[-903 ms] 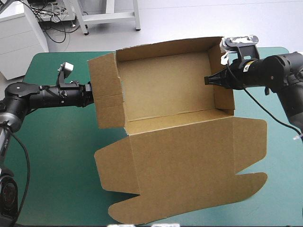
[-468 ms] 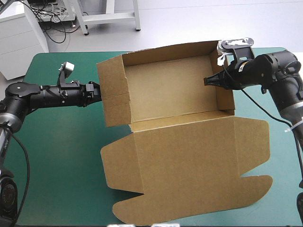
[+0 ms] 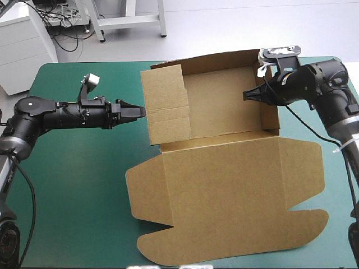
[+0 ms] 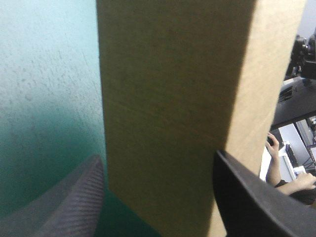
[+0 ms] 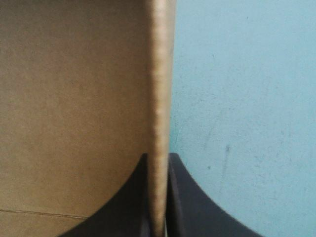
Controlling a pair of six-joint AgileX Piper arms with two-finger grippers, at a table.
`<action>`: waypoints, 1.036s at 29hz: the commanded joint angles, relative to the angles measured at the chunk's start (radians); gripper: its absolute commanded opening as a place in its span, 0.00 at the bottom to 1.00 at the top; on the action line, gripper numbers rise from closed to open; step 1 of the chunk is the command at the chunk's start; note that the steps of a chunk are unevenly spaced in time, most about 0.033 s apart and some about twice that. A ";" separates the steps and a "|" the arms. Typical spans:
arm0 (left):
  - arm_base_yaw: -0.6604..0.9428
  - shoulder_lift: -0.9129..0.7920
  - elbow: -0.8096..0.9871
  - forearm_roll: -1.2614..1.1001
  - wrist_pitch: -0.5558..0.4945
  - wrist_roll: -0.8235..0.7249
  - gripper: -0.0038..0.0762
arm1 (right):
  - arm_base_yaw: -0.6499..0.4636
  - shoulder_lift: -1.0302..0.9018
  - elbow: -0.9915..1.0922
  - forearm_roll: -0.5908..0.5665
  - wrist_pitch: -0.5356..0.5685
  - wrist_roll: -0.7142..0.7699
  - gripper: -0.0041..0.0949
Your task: Fold the box
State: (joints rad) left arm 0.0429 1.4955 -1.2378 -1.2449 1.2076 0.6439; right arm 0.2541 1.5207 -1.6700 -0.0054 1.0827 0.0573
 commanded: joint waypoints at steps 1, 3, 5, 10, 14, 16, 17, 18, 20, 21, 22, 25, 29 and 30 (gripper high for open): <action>-0.010 -0.064 -0.025 -0.107 0.098 -0.008 0.62 | -0.004 -0.036 -0.034 0.005 -0.074 0.008 0.03; -0.010 -0.075 -0.025 -0.117 0.098 -0.008 0.62 | -0.004 -0.036 -0.034 0.005 -0.082 0.008 0.03; -0.013 -0.084 -0.025 -0.118 0.098 -0.008 0.62 | -0.004 -0.036 -0.034 0.005 -0.085 0.008 0.03; -0.029 -0.092 -0.025 -0.121 0.098 -0.008 0.62 | -0.004 -0.036 -0.034 0.005 -0.080 0.008 0.03; -0.030 -0.092 -0.025 -0.132 0.096 -0.008 0.62 | -0.004 -0.036 -0.034 0.005 -0.076 0.032 0.03; -0.030 -0.090 -0.025 -0.140 0.096 -0.038 0.62 | -0.004 -0.036 -0.034 0.005 -0.079 0.050 0.03; -0.030 -0.090 -0.025 -0.156 0.096 -0.066 0.62 | -0.004 -0.036 -0.034 0.011 -0.080 0.050 0.03; -0.030 -0.090 -0.025 -0.171 0.096 -0.068 0.62 | -0.004 -0.036 -0.034 0.015 -0.080 0.050 0.03; -0.030 -0.090 -0.025 -0.188 0.087 -0.059 0.62 | -0.004 -0.036 -0.034 0.020 -0.076 0.050 0.03; -0.030 -0.090 -0.025 -0.188 0.074 -0.057 0.62 | -0.004 -0.036 -0.034 0.023 -0.076 0.050 0.03; -0.030 -0.090 -0.025 -0.188 0.072 -0.057 0.62 | -0.004 -0.036 -0.034 0.023 -0.076 0.050 0.03; -0.030 -0.090 -0.026 -0.152 0.059 -0.055 0.62 | -0.004 -0.036 -0.034 0.046 -0.074 0.044 0.03; -0.050 -0.094 -0.072 -0.061 0.009 -0.105 0.62 | 0.015 -0.036 -0.034 0.059 -0.073 0.044 0.03; -0.060 -0.094 -0.093 -0.034 -0.018 -0.120 0.62 | 0.025 -0.036 -0.034 0.055 -0.073 0.046 0.03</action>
State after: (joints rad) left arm 0.0079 1.4419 -1.2607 -1.2599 1.2058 0.5651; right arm 0.2608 1.5221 -1.6700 0.0299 1.0666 0.0971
